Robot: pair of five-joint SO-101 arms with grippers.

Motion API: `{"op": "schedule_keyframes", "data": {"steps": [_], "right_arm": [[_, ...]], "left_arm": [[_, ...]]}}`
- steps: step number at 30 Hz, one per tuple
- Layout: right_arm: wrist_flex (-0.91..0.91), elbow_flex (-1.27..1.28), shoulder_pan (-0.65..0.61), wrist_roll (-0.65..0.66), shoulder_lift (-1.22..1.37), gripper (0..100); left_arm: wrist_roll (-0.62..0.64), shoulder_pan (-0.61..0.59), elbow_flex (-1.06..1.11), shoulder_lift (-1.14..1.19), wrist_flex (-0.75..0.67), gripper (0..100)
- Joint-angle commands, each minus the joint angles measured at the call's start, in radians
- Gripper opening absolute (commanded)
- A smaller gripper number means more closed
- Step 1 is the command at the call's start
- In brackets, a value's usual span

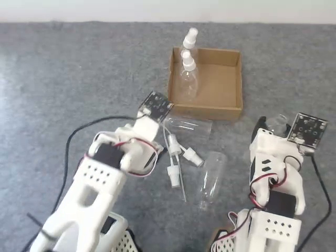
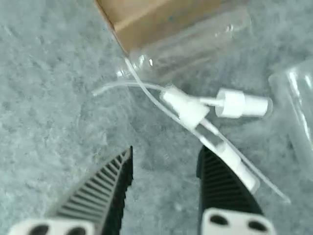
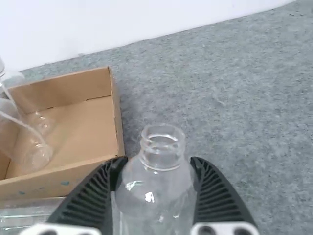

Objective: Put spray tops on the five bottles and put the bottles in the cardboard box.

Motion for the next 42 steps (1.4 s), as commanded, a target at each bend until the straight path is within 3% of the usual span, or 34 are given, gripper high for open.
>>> {"op": "schedule_keyframes", "data": {"steps": [1, 10, 17, 22, 33, 42], "right_arm": [[-0.024, -0.014, 0.015, 0.017, -0.024, 5.1], [-0.047, -0.018, 0.11, 0.018, -0.025, 5.2], [-0.051, -0.015, 0.114, 0.018, -0.025, 5.2], [-0.051, -0.017, 0.214, 0.018, -0.025, 5.5], [-0.053, -0.012, 0.237, 0.107, -0.025, 5.5], [-0.117, 0.023, 0.237, 0.11, -0.025, 5.5]], "left_arm": [[-0.133, 0.009, -0.156, 0.124, 0.041, 20], [-0.394, 0.071, -0.311, 0.258, 0.12, 20], [-0.621, 0.074, -0.387, 0.373, 0.15, 19], [-0.74, 0.078, -0.45, 0.477, 0.15, 20], [-0.786, 0.252, -0.578, 0.617, 0.15, 20], [-0.838, 0.288, -0.67, 0.819, 0.15, 19]]}}
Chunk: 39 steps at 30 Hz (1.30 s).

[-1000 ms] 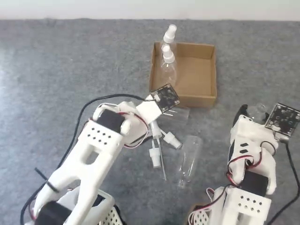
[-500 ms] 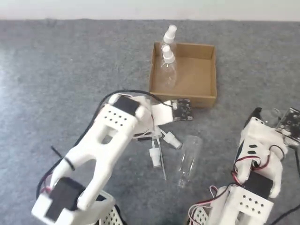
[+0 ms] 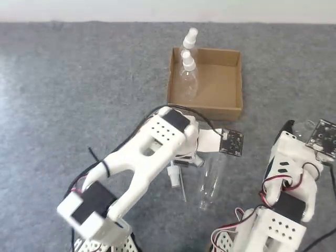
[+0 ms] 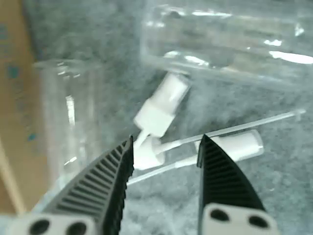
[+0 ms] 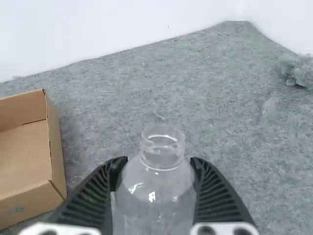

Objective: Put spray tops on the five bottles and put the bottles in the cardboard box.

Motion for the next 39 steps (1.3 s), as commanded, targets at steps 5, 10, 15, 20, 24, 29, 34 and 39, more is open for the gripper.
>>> {"op": "schedule_keyframes", "data": {"steps": [5, 10, 15, 20, 24, 29, 34, 39], "right_arm": [[-0.071, 0.014, 0.012, 0.017, -0.025, 5.5], [-0.07, 0.014, 0.01, 0.017, -0.025, 5.5], [-0.07, 0.014, 0.008, 0.017, -0.025, 5.5], [-0.068, 0.014, 0.008, 0.017, -0.025, 5.5], [-0.07, 0.014, 0.008, 0.018, -0.025, 5.5], [-0.07, 0.014, 0.008, 0.018, -0.025, 5.5], [-0.07, 0.014, 0.01, 0.018, -0.025, 5.5], [-0.068, 0.014, 0.01, 0.018, -0.025, 5.5]], "left_arm": [[-0.018, 0.003, -0.143, 0.124, 0.009, 19], [-0.02, 0.014, -0.179, 0.192, 0.003, 19], [-0.02, 0.011, -0.242, 0.276, 0.008, 19], [-0.015, 0.006, -0.278, 0.341, 0.009, 17], [-0.015, 0.006, -0.28, 0.345, 0.041, 11], [-0.011, 0.006, -0.325, 0.345, 0.173, 7], [0.106, 0.006, -0.446, 0.345, 0.33, 4], [0.195, 0.006, -0.549, 0.345, 0.451, 3]]}}
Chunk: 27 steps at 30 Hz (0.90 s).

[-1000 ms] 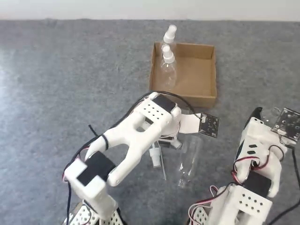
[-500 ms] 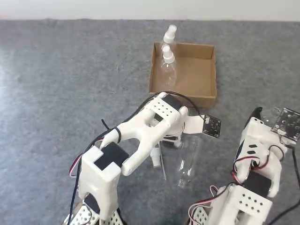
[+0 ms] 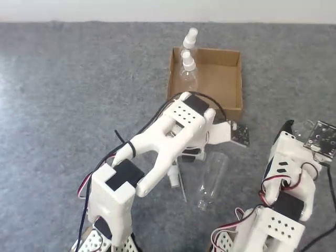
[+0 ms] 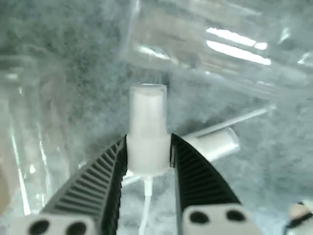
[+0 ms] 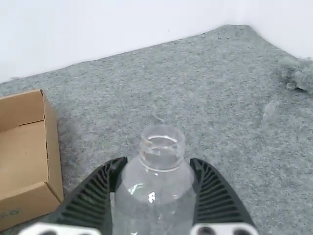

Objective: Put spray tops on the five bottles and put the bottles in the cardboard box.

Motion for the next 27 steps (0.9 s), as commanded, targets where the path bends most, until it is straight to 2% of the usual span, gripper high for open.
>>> {"op": "schedule_keyframes", "data": {"steps": [1, 12, 17, 24, 27], "right_arm": [[-0.019, -0.018, 0.01, 0.015, -0.025, 5.5], [-0.019, -0.018, 0.008, 0.015, -0.025, 5.5], [-0.018, -0.018, 0.007, 0.015, -0.024, 5.5], [-0.021, -0.018, -0.005, 0.015, -0.018, 5.5], [-0.016, -0.018, -0.019, 0.015, -0.018, 5.5]], "left_arm": [[0.097, -0.009, -0.124, -0.014, 0.114, 3], [0.285, -0.167, -0.16, -0.038, 0.152, 1], [0.331, -0.242, -0.12, -0.186, 0.152, 1], [0.422, -0.334, 0.033, -0.394, 0.152, 1], [0.423, -0.391, 0.108, -0.476, 0.15, 1]]}}
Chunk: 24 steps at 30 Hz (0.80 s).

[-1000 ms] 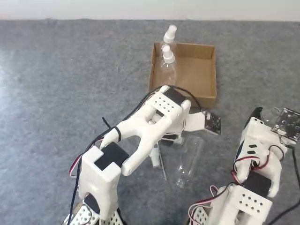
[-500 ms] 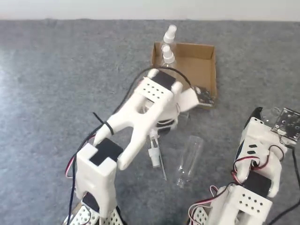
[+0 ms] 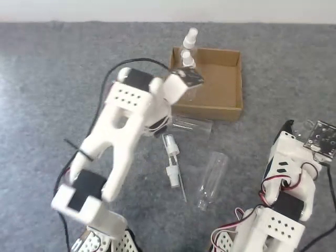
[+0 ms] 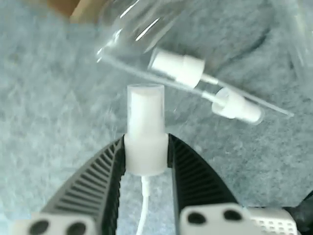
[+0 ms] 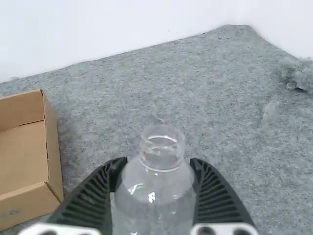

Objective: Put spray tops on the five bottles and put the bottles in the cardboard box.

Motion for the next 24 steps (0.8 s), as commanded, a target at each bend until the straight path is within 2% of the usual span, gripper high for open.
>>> {"op": "schedule_keyframes", "data": {"steps": [1, 6, 12, 16, 24], "right_arm": [[-0.016, -0.017, -0.019, 0.015, -0.016, 5.5], [-0.016, -0.014, -0.021, 0.015, -0.016, 5.5], [-0.025, 0.009, -0.059, 0.02, -0.025, 5.5], [-0.022, 0.014, -0.088, 0.068, -0.025, 5.5], [-0.018, 0.015, -0.091, 0.071, -0.025, 5.5]], "left_arm": [[0.023, -0.087, 0.077, -0.184, 0.034, 1], [0.018, -0.249, 0.205, -0.322, -0.015, 1], [0.02, -0.428, 0.412, -0.399, -0.18, 2], [0.021, -0.491, 0.518, -0.399, -0.292, 2], [0.023, -0.568, 0.682, -0.399, -0.471, 2]]}}
